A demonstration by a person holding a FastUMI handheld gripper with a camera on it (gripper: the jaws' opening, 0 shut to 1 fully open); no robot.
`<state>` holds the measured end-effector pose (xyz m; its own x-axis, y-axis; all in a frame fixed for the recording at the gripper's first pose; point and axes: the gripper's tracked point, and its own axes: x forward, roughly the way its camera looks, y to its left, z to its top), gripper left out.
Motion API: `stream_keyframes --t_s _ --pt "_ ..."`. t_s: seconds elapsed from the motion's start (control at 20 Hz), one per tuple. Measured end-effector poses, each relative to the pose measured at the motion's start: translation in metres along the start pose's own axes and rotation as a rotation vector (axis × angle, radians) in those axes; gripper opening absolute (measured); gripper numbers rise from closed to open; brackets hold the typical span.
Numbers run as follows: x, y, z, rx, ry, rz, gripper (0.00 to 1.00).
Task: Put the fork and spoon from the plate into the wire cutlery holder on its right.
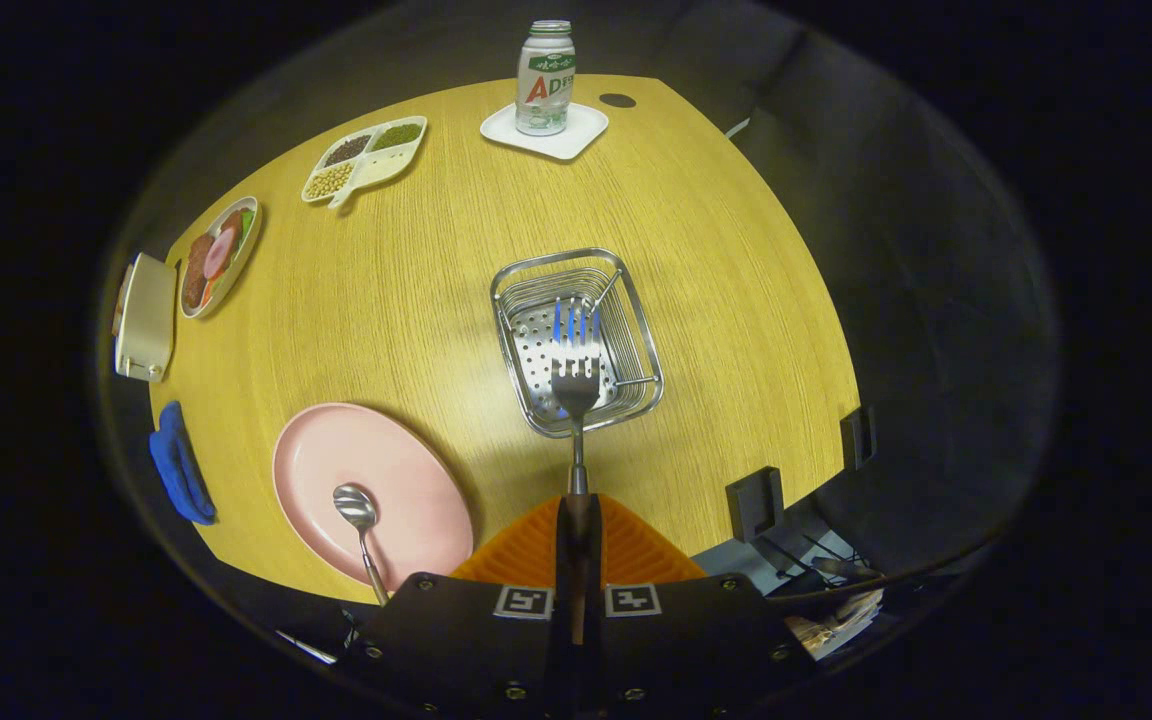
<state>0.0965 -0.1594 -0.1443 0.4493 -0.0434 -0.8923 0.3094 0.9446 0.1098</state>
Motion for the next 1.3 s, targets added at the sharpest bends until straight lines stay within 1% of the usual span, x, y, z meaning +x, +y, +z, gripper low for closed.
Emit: stream_keyframes --t_s 0.15,0.2,0.25,0.35,0.45,0.5,0.6,0.65,0.7,0.75,0.85,1.3 --pt "0.0 0.0 0.001 -0.025 0.0 0.012 0.05" --pt "-0.001 0.0 0.002 -0.03 -0.008 0.01 0.09" --pt "-0.002 -0.002 0.002 -0.033 -0.013 0.004 0.1" --pt "-0.007 0.0 0.005 -0.025 -0.026 0.016 0.3" --pt "-0.011 0.005 0.008 -0.01 -0.046 0.043 0.61" --pt "-0.014 0.007 0.011 -0.002 -0.06 0.055 0.64" --pt "-0.019 0.008 0.014 0.007 -0.078 0.069 0.64" --pt "-0.022 0.008 0.015 0.01 -0.086 0.07 0.69" --pt "-0.023 0.007 0.017 0.012 -0.093 0.063 0.92" --pt "-0.027 0.005 0.017 0.012 -0.098 0.058 1.0" --pt "-0.03 0.006 0.018 0.009 -0.105 0.055 0.97" --pt "-0.045 0.018 0.024 -0.004 -0.15 0.06 0.97"
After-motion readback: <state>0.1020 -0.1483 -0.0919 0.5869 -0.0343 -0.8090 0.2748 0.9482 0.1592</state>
